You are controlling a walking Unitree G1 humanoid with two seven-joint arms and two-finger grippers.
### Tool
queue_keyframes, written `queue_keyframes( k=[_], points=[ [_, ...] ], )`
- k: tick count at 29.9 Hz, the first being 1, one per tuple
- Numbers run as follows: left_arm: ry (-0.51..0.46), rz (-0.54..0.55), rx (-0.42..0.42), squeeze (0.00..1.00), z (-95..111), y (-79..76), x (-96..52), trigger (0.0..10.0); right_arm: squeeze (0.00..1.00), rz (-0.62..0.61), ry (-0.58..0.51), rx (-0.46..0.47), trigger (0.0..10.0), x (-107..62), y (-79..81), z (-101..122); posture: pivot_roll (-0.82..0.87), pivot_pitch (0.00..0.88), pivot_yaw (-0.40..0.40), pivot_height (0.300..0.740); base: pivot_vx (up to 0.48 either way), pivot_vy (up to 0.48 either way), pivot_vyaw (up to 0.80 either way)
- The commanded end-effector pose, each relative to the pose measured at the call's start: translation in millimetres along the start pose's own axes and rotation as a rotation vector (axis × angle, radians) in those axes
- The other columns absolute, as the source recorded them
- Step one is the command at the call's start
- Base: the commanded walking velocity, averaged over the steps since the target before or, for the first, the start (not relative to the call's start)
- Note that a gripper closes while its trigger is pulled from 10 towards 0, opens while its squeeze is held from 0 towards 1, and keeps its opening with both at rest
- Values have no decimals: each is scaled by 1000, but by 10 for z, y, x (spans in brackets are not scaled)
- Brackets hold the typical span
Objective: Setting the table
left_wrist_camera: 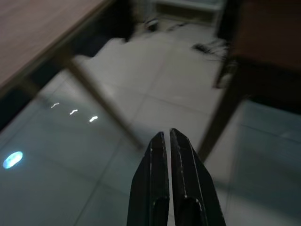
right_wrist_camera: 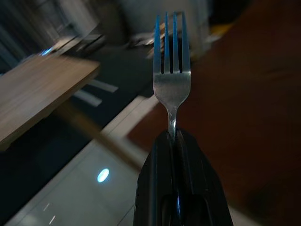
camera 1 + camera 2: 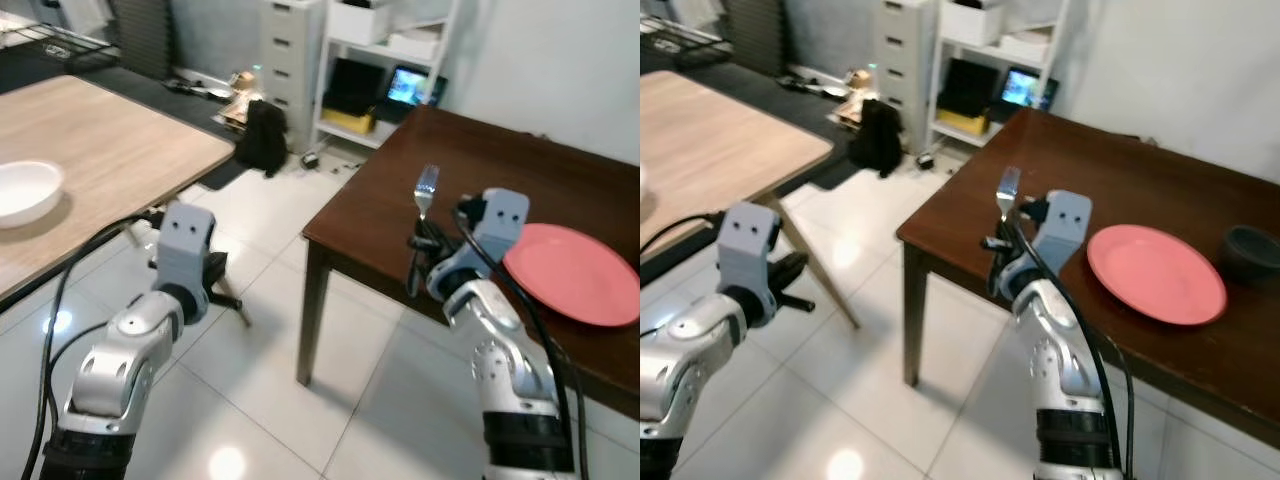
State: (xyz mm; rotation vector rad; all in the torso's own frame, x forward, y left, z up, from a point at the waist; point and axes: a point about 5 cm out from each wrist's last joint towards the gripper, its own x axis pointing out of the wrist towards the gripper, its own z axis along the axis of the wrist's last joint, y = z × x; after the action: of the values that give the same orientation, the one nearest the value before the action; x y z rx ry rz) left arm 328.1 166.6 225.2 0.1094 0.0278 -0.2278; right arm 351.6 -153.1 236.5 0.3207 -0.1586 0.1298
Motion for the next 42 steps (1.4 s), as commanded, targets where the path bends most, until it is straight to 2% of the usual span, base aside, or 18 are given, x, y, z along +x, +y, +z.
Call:
queue_keyframes(
  k=[1, 27, 34, 42],
  points=[
    [33, 14, -1, 0, -68, 23, -3, 10000, 0, 5, 9, 7, 10000, -10, 0, -18, 23, 160, 11, 740, 0, 0, 800],
    [28, 17, -3, 0, -56, 31, 17, 10000, 0, 4, 2, 3, 10000, -7, 0, -6, 22, 161, 13, 740, 0, 0, 800],
    [30, 31, 3, 0, -56, 42, 17, 10000, 0, 8, -10, 2, 10000, -5, 19, 5, 23, 160, 12, 740, 34, 0, 0],
    [54, 66, 7, 0, -89, 104, 33, 10000, 0, 12, -14, -1, 10000, -8, 26, 2, 24, 155, 13, 740, 441, 0, 0]
  ],
)
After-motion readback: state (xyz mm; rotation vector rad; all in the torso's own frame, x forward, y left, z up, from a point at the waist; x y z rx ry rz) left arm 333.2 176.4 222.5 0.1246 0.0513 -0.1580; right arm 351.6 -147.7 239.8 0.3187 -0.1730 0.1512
